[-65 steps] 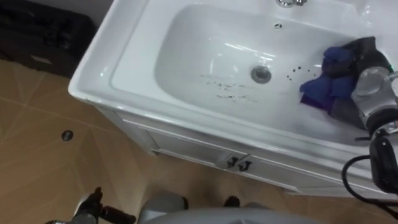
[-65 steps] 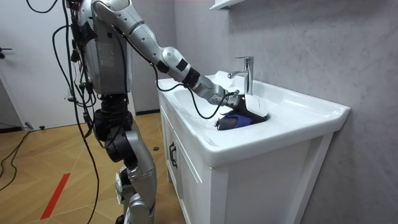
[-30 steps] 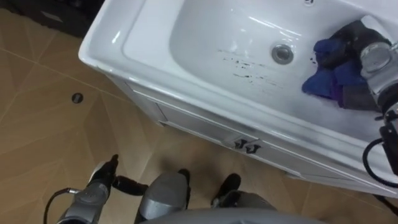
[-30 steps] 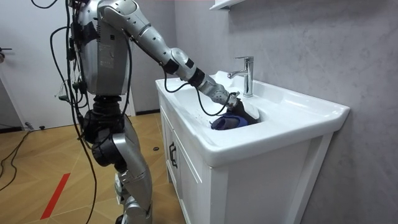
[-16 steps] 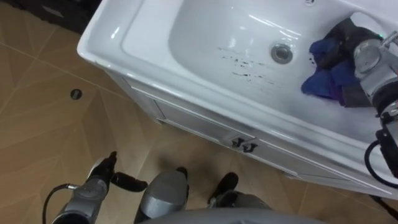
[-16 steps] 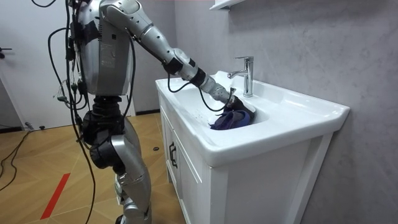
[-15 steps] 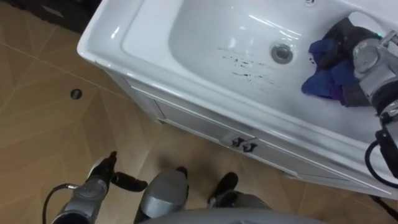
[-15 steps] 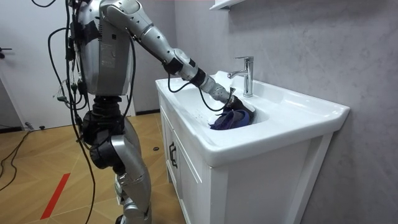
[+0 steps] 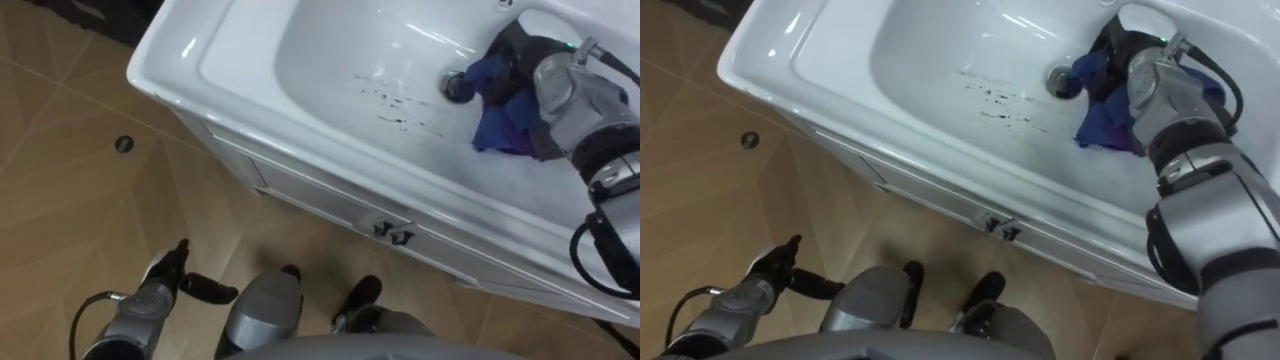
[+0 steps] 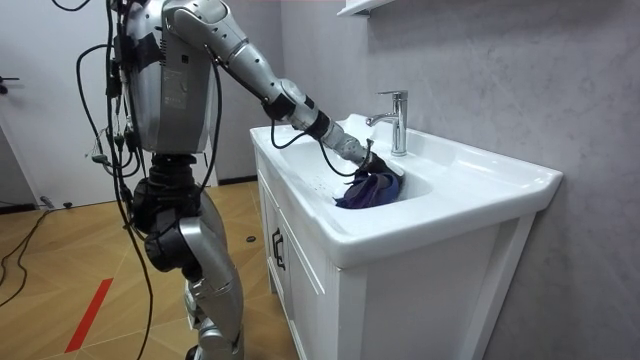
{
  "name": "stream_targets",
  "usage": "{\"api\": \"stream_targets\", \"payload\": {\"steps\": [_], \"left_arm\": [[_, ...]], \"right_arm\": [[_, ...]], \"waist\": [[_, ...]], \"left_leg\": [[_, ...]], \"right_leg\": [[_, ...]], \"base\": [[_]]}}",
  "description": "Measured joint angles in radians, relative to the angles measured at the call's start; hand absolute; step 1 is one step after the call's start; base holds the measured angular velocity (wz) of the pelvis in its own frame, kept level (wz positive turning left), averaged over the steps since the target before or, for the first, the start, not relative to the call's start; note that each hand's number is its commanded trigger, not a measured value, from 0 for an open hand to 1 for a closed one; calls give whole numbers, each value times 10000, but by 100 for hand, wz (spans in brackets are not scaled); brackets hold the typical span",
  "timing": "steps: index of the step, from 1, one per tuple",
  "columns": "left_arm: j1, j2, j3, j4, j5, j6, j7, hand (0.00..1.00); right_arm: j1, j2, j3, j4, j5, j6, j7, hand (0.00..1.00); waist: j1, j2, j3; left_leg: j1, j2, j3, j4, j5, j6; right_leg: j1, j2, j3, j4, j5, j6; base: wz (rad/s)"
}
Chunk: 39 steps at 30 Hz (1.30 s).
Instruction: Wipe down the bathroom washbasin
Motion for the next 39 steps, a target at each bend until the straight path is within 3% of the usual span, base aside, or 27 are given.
{"api": "stream_targets", "payload": {"steps": [7,14,19,24,29,35,39], "left_arm": [[-133,-2,-146,-136,-237,-118,-35,0],[-126,-1,-140,-242,-238,-278,-29,0],[-42,-7,-140,-246,-365,-279,-61,0],[107,-42,-114,-246,-369,-279,-67,0],[505,12,82,-454,-369,-296,-45,0],[814,148,451,-350,-350,-261,-23,0],[983,157,465,-386,-361,-152,-26,0]], "right_arm": [[56,269,60,-886,15,-119,348,100],[311,624,70,-1517,-26,-472,570,100],[342,607,60,-1464,-39,-675,650,100],[486,347,-128,-1126,-25,-976,644,100],[972,-372,-831,-337,544,-1344,341,100],[1405,-888,-2082,978,1480,-1377,-407,100],[1469,-914,-2808,1807,2155,-1355,-699,100]], "waist": [[0,33,-23],[36,93,-56],[24,151,-87],[-66,235,-133],[-202,221,-143],[-702,164,-188],[-986,166,-256]], "left_leg": [[32,10,6,22,1,1],[77,2,122,21,1,2],[72,4,110,40,2,3],[75,-26,-54,7,8,10],[116,-147,-121,-52,57,81],[107,-205,-317,2,53,130],[250,-212,-338,8,53,130]], "right_leg": [[4,17,99,1,0,0],[16,-1,97,5,0,0],[18,9,188,14,-1,-2],[100,-40,-68,13,-18,-18],[174,-156,-103,22,-89,-1],[343,-231,-369,-6,-91,6],[518,-238,-360,-9,-121,51]], "base": [[0],[-2],[1],[10],[10],[12],[3]]}}
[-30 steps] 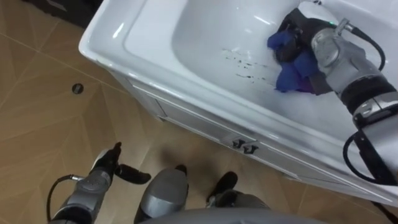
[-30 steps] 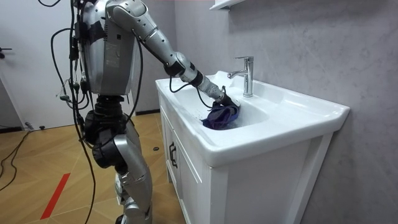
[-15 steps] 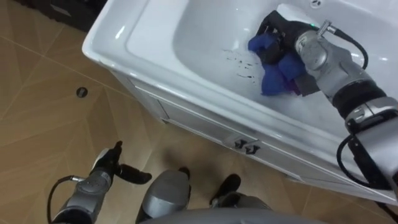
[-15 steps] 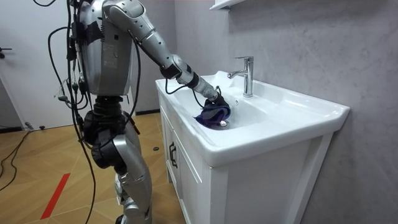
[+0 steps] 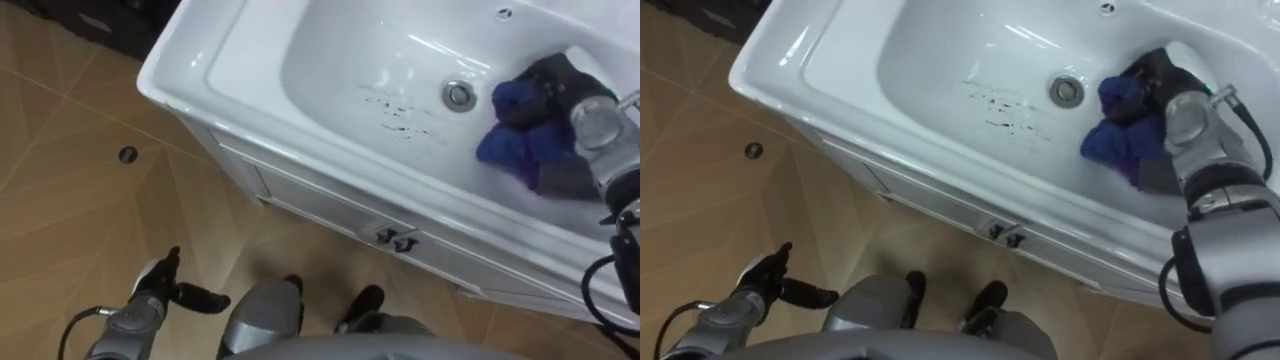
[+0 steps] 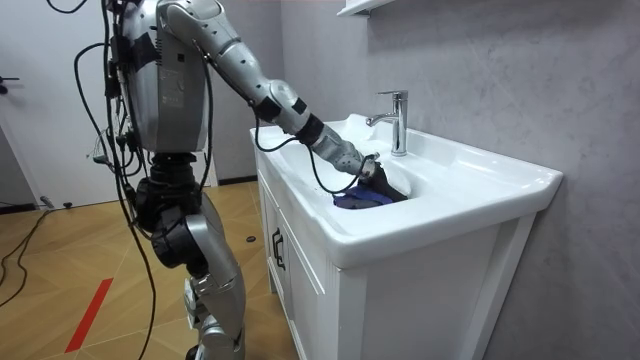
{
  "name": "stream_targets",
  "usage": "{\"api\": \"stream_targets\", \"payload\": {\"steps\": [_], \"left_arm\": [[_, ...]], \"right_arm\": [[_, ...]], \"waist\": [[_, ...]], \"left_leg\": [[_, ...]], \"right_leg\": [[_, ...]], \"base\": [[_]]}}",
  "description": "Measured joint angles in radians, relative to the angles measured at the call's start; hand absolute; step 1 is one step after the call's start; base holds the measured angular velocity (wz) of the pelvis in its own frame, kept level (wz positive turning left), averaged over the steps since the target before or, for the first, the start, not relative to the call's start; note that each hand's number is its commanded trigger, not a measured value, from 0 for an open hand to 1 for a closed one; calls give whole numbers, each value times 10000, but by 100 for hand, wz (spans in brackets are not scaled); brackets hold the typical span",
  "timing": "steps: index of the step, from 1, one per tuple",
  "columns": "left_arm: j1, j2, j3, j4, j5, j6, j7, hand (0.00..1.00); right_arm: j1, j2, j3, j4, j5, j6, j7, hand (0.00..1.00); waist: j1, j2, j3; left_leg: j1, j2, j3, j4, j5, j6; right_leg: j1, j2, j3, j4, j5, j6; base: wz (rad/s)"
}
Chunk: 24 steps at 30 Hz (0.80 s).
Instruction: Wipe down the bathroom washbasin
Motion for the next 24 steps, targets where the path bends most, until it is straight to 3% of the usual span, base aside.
{"api": "stream_targets", "payload": {"steps": [2,3,8,18,22,24], "left_arm": [[71,-1,-1,1,-4,20,-2,0],[127,-1,-1,1,-3,20,-2,0],[271,11,81,-423,6,54,187,0],[473,174,80,-438,0,328,488,0],[486,172,80,-437,4,368,487,0],[465,170,80,-445,4,372,487,0]], "right_arm": [[44,-52,-7,163,441,-31,-88,100],[74,-96,-7,175,580,-39,-117,100],[105,-483,-108,376,910,-81,-340,100],[176,-498,-112,668,1245,-158,-465,100],[198,-499,-395,666,1297,-182,-477,100],[201,-499,-395,658,1285,-183,-500,100]], "waist": [[-196,17,-160],[-206,23,-183],[-376,39,-196],[-452,70,-225],[-465,200,-318],[-501,228,-320]], "left_leg": [[27,-12,-11,15,3,0],[23,-15,-14,31,3,0],[71,-157,-122,80,59,86],[197,-214,-241,113,41,120],[225,-224,-243,102,44,125],[277,-249,-252,60,66,150]], "right_leg": [[25,-17,-25,17,-9,7],[30,-18,-32,16,-9,7],[154,-129,-12,31,-54,71],[336,-169,-21,57,-94,141],[349,-197,-27,98,-97,146],[360,-252,-40,202,-133,174]], "base": [[0],[0],[9],[4],[0],[2]]}}
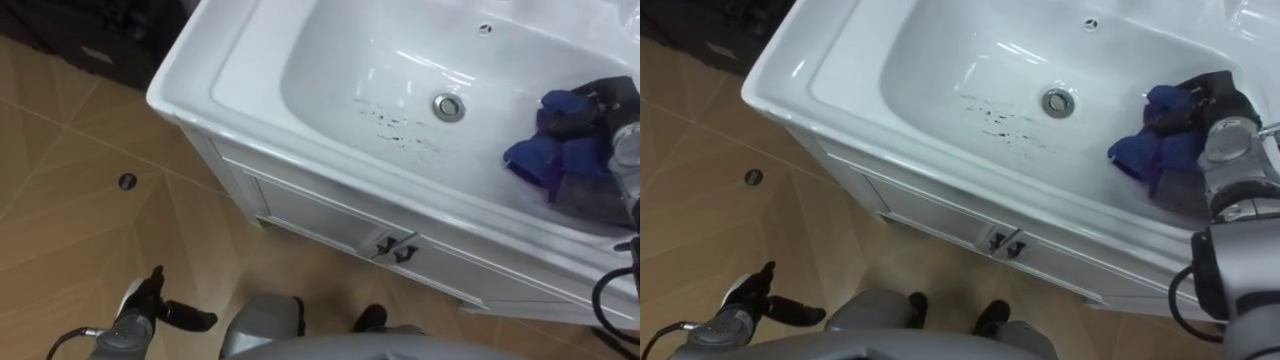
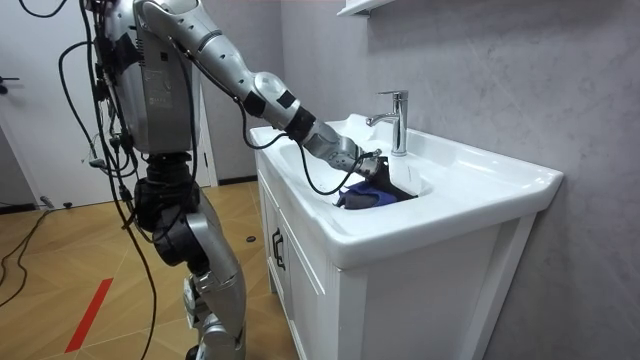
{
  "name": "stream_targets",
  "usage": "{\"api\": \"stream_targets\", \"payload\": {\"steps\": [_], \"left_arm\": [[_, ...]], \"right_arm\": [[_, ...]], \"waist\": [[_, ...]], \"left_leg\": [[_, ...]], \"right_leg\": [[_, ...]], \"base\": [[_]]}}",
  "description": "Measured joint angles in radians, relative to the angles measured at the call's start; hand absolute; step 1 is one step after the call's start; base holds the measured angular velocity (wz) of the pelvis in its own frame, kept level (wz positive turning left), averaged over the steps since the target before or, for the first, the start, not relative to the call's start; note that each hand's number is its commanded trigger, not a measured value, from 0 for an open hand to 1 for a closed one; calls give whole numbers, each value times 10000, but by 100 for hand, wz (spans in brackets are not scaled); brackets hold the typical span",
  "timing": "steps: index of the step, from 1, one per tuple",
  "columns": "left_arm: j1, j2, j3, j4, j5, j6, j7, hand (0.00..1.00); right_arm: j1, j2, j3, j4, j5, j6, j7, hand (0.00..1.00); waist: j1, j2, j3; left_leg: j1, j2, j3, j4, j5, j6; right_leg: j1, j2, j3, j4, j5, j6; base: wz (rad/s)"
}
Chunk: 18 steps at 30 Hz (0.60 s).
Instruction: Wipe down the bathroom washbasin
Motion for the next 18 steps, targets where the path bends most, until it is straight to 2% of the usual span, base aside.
{"api": "stream_targets", "payload": {"steps": [7,12,16,18], "left_arm": [[-39,-16,4,-42,-11,-1,1,0],[-156,-52,-121,-42,-35,-70,115,0],[-246,-64,-117,-43,-20,-257,104,0],[-300,-99,-116,-17,-16,-305,105,0]], "right_arm": [[69,2,33,-42,-110,-7,-125,100],[67,8,433,-119,-361,16,-324,100],[64,43,431,-591,-1023,18,-486,100],[64,108,433,-797,-1283,27,-601,100]], "waist": [[-18,-11,10],[124,-27,51],[186,48,302],[233,75,322]], "left_leg": [[17,-66,-6,-104,16,45],[63,-45,89,-139,16,45],[42,5,237,-145,3,45],[-64,14,240,-126,0,41]], "right_leg": [[6,-65,25,27,-57,49],[-49,-48,35,16,-38,39],[-118,-31,86,3,12,-2],[-243,-27,89,7,28,-20]], "base": [[1],[-5],[-10],[-8]]}}
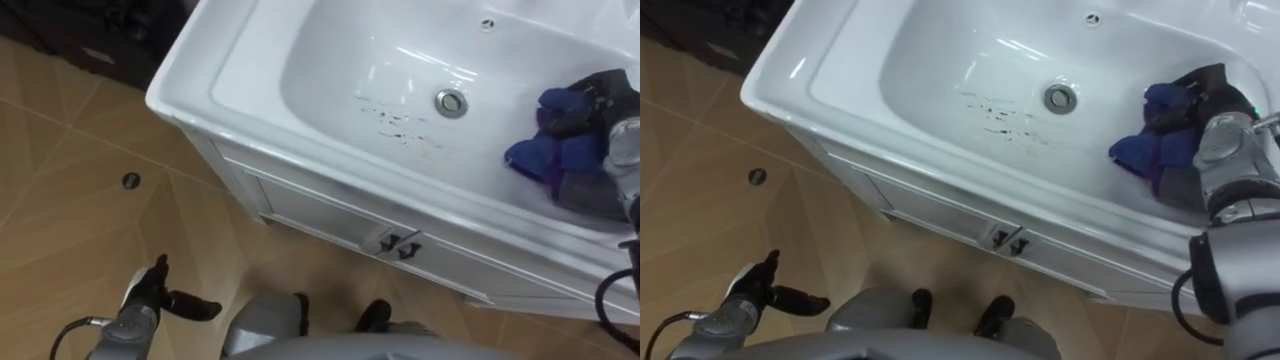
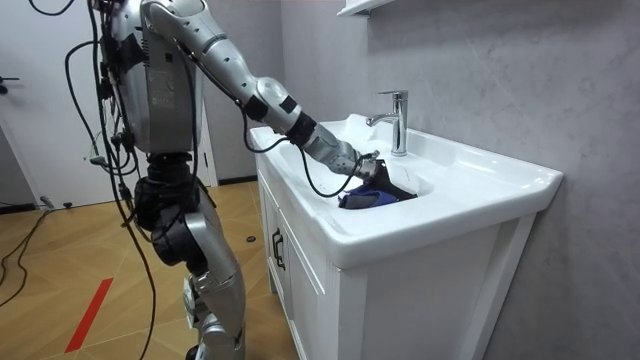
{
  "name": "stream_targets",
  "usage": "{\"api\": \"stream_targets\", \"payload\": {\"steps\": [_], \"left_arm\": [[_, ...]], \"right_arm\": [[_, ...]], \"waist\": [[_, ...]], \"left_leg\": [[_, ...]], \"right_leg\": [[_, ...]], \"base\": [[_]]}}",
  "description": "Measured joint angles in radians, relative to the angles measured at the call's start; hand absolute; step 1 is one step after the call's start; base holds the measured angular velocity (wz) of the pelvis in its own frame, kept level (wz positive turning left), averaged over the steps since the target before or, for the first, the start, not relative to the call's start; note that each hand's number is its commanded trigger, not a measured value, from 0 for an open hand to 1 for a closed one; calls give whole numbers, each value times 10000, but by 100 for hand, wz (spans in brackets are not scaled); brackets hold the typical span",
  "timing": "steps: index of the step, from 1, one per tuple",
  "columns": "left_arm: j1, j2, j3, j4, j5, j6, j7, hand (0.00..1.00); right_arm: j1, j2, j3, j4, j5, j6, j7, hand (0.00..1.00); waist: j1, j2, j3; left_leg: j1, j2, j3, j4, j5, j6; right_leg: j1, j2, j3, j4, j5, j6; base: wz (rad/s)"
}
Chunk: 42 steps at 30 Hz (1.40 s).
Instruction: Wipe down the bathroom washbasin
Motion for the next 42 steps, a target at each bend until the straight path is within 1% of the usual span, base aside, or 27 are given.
{"api": "stream_targets", "payload": {"steps": [1,3,5,6,8,10,13,15,18,20,23,27,29,31,32,36,37,39,42], "left_arm": [[-120,-49,-1,108,-30,-2,-1,0],[-173,-90,-1,112,-196,-6,-8,0],[-309,-189,3,116,-225,-9,-20,0],[-351,-257,-1,137,-294,-10,-18,0],[-415,-329,-13,251,-410,-35,-14,0],[-558,-363,-73,417,-407,-53,-14,0],[-684,-362,-159,471,-406,-98,-9,0],[-681,-363,-159,473,-395,-109,-8,0],[-675,-367,-158,464,-387,-124,15,0],[-686,-391,-159,461,-386,-124,7,0],[-665,-399,-158,460,-383,-124,-16,0],[-628,-399,-161,464,-384,-123,-49,0],[-553,-398,-161,466,-352,-123,-124,0],[-538,-402,-161,482,-360,-123,-123,0],[-534,-403,-161,478,-342,-123,-122,0],[-490,-409,-160,450,-155,-122,-130,0],[-467,-410,-160,389,-141,-122,-133,0],[-459,-433,-159,112,-178,-126,-129,0],[-503,-455,-170,39,-286,-162,-125,0]], "right_arm": [[1,36,4,-104,-209,10,-51,100],[1,83,4,-140,-402,27,-64,100],[-24,85,38,-382,-726,156,-10,100],[-66,87,226,-386,-729,191,-1,100],[-196,137,614,-437,-609,317,80,100],[-196,220,875,-713,-455,465,159,100],[-195,267,1195,-1006,-213,461,416,100],[-195,274,1344,-1131,-204,457,602,100],[-200,273,1359,-1164,-60,491,829,100],[-238,288,1359,-1163,150,685,1139,100],[-298,353,1355,-1162,179,873,1474,100],[-372,459,1373,-1130,352,896,1752,100],[-371,627,1387,-1113,637,989,2037,100],[-371,827,1365,-1112,771,1113,2069,100],[-374,931,1366,-1117,791,1120,2173,100],[-546,1354,1370,-1160,785,1121,2360,100],[-616,1475,1367,-1162,786,1120,2404,100],[-669,1656,1378,-1190,948,1119,2437,100],[-681,1831,1531,-1492,974,1114,2439,100]], "waist": [[56,33,22],[161,39,20],[325,38,17],[434,38,17],[498,36,17],[500,37,17],[509,29,17],[567,19,20],[630,-50,20],[661,-110,22],[668,-119,24],[705,-152,44],[701,-154,47],[693,-158,53],[706,-159,53],[733,-169,59],[771,-169,58],[997,-167,57],[1072,-164,55]], "left_leg": [[-32,8,21,15,1,-2],[-37,29,37,-11,-3,-9],[-32,50,151,-98,-2,-12],[21,79,297,-157,-3,-14],[135,115,330,-248,-17,-38],[169,143,336,-312,-10,-63],[234,162,364,-372,12,-99],[327,176,480,-477,16,-103],[373,180,539,-543,15,-101],[437,178,538,-594,15,-101],[522,188,524,-659,13,-101],[621,198,535,-688,15,-102],[711,209,504,-726,14,-104],[783,215,435,-730,10,-110],[808,221,398,-742,7,-115],[777,214,361,-805,11,-123],[788,214,358,-810,12,-125],[799,218,363,-751,14,-127],[802,222,327,-736,15,-129]], "right_leg": [[-38,7,7,1,6,-7],[-73,28,20,3,6,-7],[-164,59,119,-20,11,-14],[-175,85,185,-31,19,-25],[-145,138,281,-52,25,-34],[-141,178,315,-76,27,-37],[-145,224,381,-134,30,-43],[-144,244,471,-134,30,-42],[-143,259,520,-154,30,-42],[-78,269,514,-194,30,-42],[27,287,504,-220,29,-41],[73,300,497,-226,29,-41],[239,313,401,-329,29,-40],[348,317,336,-377,28,-39],[393,316,271,-376,27,-37],[393,315,262,-376,20,-28],[375,318,265,-382,18,-26],[374,337,264,-428,18,-26],[413,357,255,-496,19,-26]], "base": [[-5],[-6],[-17],[-22],[-19],[-7],[-4],[-15],[-6],[0],[0],[0],[4],[10],[10],[3],[0],[0],[0]]}}
